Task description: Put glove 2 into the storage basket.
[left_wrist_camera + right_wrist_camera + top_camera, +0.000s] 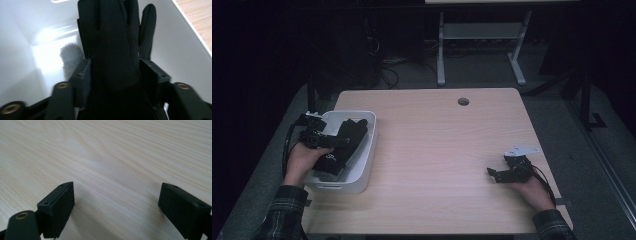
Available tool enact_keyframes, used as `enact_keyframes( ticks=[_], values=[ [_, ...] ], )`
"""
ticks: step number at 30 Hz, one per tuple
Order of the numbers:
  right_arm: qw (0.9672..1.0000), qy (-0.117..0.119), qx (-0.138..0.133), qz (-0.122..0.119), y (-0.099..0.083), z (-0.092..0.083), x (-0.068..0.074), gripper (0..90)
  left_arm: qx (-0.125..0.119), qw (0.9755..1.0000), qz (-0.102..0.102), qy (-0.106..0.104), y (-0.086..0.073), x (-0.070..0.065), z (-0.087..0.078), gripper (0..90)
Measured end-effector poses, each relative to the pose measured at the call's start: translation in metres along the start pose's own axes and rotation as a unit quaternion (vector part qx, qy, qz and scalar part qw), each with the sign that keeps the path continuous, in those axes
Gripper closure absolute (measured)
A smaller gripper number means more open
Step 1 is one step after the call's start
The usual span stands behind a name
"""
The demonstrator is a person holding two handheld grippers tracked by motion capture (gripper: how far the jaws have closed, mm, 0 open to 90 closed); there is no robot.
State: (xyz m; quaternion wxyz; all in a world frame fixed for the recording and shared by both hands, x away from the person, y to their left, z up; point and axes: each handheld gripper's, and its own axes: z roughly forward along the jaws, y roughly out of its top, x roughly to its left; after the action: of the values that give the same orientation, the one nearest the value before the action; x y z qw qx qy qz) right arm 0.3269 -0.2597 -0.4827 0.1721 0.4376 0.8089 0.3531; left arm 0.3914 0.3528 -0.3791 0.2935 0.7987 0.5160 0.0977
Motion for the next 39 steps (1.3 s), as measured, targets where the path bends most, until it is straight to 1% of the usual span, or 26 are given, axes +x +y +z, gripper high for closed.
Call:
enact_keyframes(
  ticks=[4,6,9,14,19,22,29,32,39],
  values=[
    [1.0,0.0,0.0,0.0,0.0,0.0,0.0,13.2,-0.012,0.9997,0.009,0.021,0.001,-0.001,0.001,25.0],
    [1.0,0.0,0.0,0.0,0.0,0.0,0.0,13.2,-0.018,0.9996,0.008,0.022,0.002,0.0,0.0,17.3],
    [1.0,0.0,0.0,0.0,0.0,0.0,0.0,13.2,-0.028,0.9992,0.013,0.026,0.003,-0.001,-0.004,13.8],
    [1.0,0.0,0.0,0.0,0.0,0.0,0.0,13.2,-0.042,0.9987,0.016,0.025,0.006,-0.006,-0.014,13.5],
    [1.0,0.0,0.0,0.0,0.0,0.0,0.0,13.2,-0.066,0.9975,0.021,0.013,0.011,-0.015,-0.023,13.5],
    [1.0,0.0,0.0,0.0,0.0,0.0,0.0,13.2,-0.073,0.9969,0.028,0.006,0.014,-0.021,-0.026,13.5],
    [1.0,0.0,0.0,0.001,0.0,0.0,0.0,13.2,-0.086,0.9955,0.04,-0.004,0.023,-0.033,-0.027,13.4],
    [1.0,0.0,0.0,0.001,0.0,0.0,0.0,13.2,-0.089,0.9948,0.048,-0.009,0.028,-0.039,-0.027,13.5],
    [1.0,0.0,0.0,0.001,0.0,0.0,0.0,13.2,-0.099,0.9927,0.063,-0.026,0.04,-0.055,-0.02,13.5]
  ],
)
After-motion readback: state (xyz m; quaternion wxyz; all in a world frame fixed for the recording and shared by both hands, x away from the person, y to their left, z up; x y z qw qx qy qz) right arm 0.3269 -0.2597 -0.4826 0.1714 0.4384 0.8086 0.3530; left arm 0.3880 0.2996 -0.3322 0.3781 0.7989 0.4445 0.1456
